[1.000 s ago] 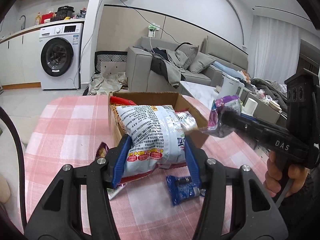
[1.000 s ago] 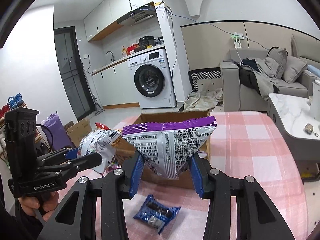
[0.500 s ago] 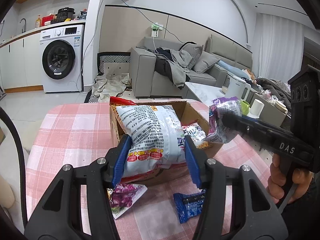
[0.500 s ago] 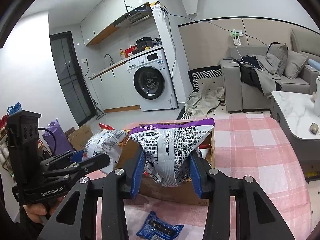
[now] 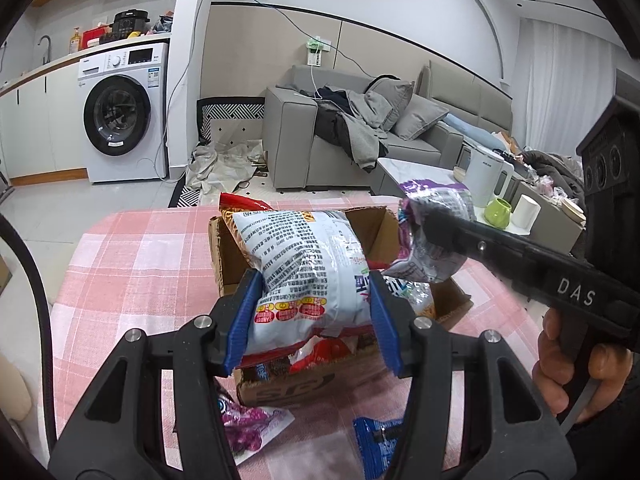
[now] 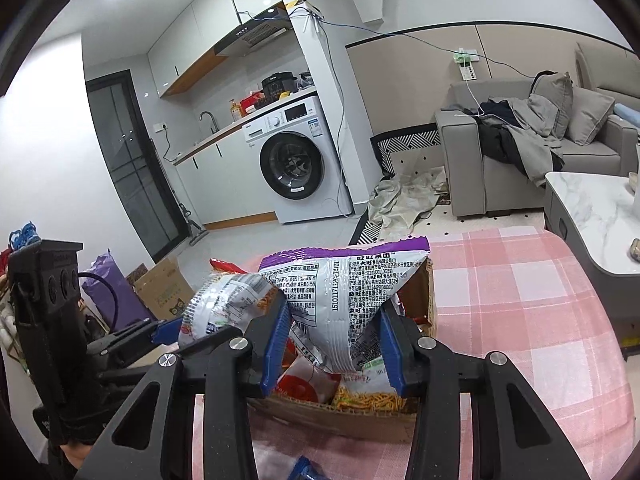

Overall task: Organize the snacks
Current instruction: 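Lower both bags into the box and open both tools, then move both open tools back toward the blue wrapped snack and candy bag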

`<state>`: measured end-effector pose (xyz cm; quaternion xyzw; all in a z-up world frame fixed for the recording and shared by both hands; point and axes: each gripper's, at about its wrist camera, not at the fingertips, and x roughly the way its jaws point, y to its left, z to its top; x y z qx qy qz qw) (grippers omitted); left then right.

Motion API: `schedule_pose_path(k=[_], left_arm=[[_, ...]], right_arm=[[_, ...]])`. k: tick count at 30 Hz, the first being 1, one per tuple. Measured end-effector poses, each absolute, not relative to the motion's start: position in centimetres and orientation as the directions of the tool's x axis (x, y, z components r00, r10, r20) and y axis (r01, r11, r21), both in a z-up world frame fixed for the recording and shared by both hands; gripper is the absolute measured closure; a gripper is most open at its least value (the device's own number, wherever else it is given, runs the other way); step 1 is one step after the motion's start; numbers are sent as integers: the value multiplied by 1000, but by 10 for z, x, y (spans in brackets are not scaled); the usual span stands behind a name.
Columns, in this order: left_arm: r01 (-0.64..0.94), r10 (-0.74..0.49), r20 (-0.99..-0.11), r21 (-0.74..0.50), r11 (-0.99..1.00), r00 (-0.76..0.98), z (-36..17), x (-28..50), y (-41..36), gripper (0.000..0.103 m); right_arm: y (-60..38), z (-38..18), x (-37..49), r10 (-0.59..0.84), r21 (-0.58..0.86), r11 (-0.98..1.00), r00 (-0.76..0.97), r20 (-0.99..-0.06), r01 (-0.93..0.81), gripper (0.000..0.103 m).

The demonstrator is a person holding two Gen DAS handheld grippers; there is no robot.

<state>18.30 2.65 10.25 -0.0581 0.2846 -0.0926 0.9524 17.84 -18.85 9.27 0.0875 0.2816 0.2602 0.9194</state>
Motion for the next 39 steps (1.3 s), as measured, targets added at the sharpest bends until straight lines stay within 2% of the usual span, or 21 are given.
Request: schedule_pose_path(k=[14,26,29,34,39], left_arm=[[122,-166,-571,-116,986,804,76,220,20,52],[110,-175,-604,-144,983,777,52,238,31,52],[116,-173,-602,-134,984,780,54,235,33,48],[98,-166,-581,-147,984,796,59,221,42,23],[72,-155,-578,-163,984,801,63,205,56,19]], right_arm=[[-171,78,214,491,282,871,692,-530,-402,61],[-168,63,225,474,228,876,670,-571,-425,61],[-171,63,220,486,228,869,667,-565,-440,53],[-182,65,205,475,209,875,687,-550,-438,28],[-196,63,196,465,222,883,695,-549,-414,15]])
